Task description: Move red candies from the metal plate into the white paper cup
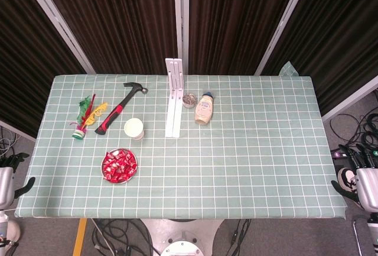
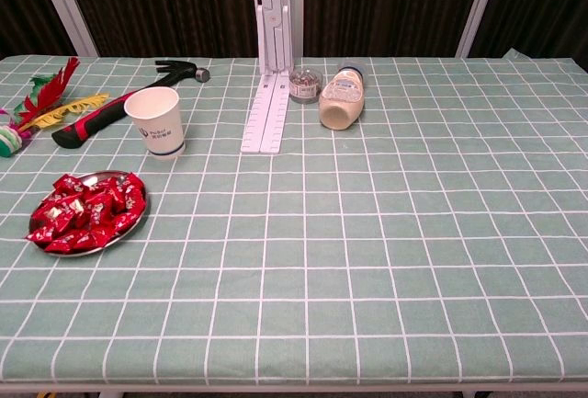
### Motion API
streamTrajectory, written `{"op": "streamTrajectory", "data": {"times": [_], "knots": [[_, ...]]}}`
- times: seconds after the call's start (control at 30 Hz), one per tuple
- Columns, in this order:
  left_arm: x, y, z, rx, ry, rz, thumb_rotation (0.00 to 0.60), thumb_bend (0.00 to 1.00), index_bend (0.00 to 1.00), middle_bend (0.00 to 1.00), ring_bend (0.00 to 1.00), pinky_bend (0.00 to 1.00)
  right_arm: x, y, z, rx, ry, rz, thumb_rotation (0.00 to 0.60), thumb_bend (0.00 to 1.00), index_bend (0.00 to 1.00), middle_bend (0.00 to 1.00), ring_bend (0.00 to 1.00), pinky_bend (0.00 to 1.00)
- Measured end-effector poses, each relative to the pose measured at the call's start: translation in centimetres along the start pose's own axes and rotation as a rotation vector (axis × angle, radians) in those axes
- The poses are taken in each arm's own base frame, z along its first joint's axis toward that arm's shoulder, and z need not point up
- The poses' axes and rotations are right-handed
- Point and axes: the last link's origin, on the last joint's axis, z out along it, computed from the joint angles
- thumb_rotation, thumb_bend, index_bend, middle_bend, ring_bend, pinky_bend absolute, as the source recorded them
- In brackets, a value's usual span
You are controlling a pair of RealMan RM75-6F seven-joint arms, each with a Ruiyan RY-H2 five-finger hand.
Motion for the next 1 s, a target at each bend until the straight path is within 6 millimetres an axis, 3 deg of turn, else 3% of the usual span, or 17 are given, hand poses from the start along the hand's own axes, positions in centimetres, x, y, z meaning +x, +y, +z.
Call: {"op": "streamTrajectory", "data": {"times": [0.27,0.43,0.6,0.73,1.0], "knots": [[-0.9,0.9,-0.4,-0.024,-0.035,-0.016,0.600,0.23,0.36,0.45,0.35,0.55,0.1,-0.3,0.2,0.058,0.054,0.013,0.600,0.10,0.12,0.21,0.08,0.24],[-1.1,1.1,-0.4,-0.028,-0.048,-0.021,0.600,0.23,0.26,0.26,0.18,0.31,0.2,-0.4,0.2,0.057,0.053,0.011,0.600,0.10,0.12,0.21,0.08,0.24],[-1.1,1.5,0.0,-0.063,-0.029,-0.015,0.600,0.23,0.23,0.20,0.14,0.23,0.1,-0.4,0.2,0.054,0.045,0.009,0.600,0.10,0.12,0.21,0.08,0.24],[-1.2,2.2,0.6,-0.103,-0.018,-0.019,0.600,0.23,0.21,0.13,0.11,0.22,0.2,-0.5,0.3,0.053,0.044,0.006,0.600,0.10,0.12,0.21,0.08,0.24],[-1.8,5.2,3.2,-0.282,-0.058,-0.025,0.600,0.23,0.21,0.14,0.11,0.30,0.1,-0.6,0.3,0.055,0.035,0.001,0.600,0.10,0.12,0.21,0.08,0.24]]}}
